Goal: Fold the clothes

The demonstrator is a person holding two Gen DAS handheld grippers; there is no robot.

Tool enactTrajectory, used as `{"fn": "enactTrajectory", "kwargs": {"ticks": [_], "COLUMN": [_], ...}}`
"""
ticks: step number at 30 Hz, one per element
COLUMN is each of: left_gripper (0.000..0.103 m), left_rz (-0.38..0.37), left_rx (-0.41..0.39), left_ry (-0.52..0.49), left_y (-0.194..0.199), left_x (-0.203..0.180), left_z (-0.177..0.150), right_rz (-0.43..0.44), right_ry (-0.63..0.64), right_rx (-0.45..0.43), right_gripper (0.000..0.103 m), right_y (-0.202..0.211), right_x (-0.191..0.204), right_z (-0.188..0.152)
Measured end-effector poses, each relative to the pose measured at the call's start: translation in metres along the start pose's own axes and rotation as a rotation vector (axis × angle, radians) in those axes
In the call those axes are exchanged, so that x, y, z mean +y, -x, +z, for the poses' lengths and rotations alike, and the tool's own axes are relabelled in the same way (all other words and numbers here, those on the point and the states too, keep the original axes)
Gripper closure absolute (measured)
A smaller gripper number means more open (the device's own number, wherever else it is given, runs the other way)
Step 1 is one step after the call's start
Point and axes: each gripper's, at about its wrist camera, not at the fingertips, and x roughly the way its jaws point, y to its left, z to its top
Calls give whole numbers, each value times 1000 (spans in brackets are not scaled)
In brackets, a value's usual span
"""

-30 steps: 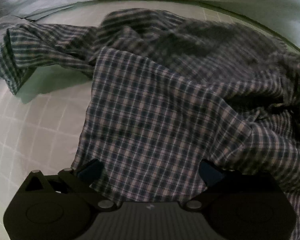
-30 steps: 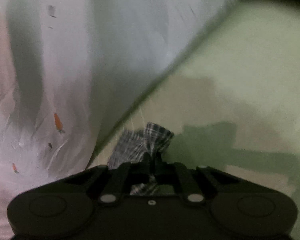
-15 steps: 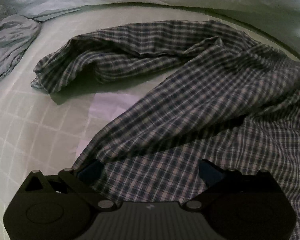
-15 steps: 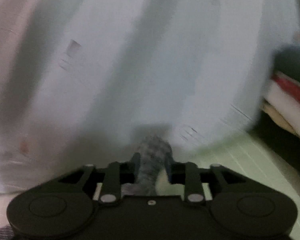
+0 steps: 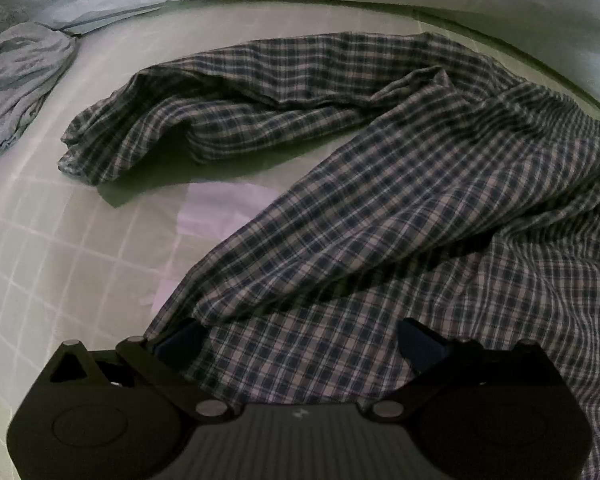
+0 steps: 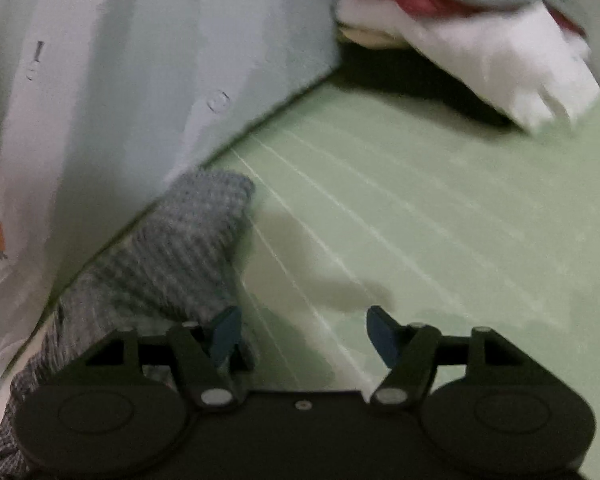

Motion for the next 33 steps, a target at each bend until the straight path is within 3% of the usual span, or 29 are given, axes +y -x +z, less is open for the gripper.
{"fn": "enactTrajectory", "kwargs": {"ticks": [7, 13, 17, 25, 28, 30, 33], "left_gripper": [0, 0, 0, 0, 0, 0, 0], "left_rz": [-3, -9, 8, 26, 31, 30, 29], "left_rx": [23, -5, -121, -102, -100, -93, -75], "left_ry": [-7, -20, 17, 60, 71, 70, 69], "left_y": [-3, -12, -9, -9, -9, -7, -8], "left_x": [-2, 3, 1, 0, -1, 0, 0], "left_z": [8, 21, 6, 8, 9, 9, 12], "right_rz": [25, 141, 154, 174, 176, 178, 180], "right_ry": [5, -55, 1, 174, 234, 274, 335], "right_rx": [-17, -32, 17, 150, 101, 69, 21], "right_gripper": [33, 33, 32, 33, 46, 85, 93], "right_y": [8, 33, 31, -2, -13, -21, -31], "right_x": [16, 13, 20, 47, 62, 72, 87], "right_z": [-6, -13, -20, -20, 4, 20, 43]}}
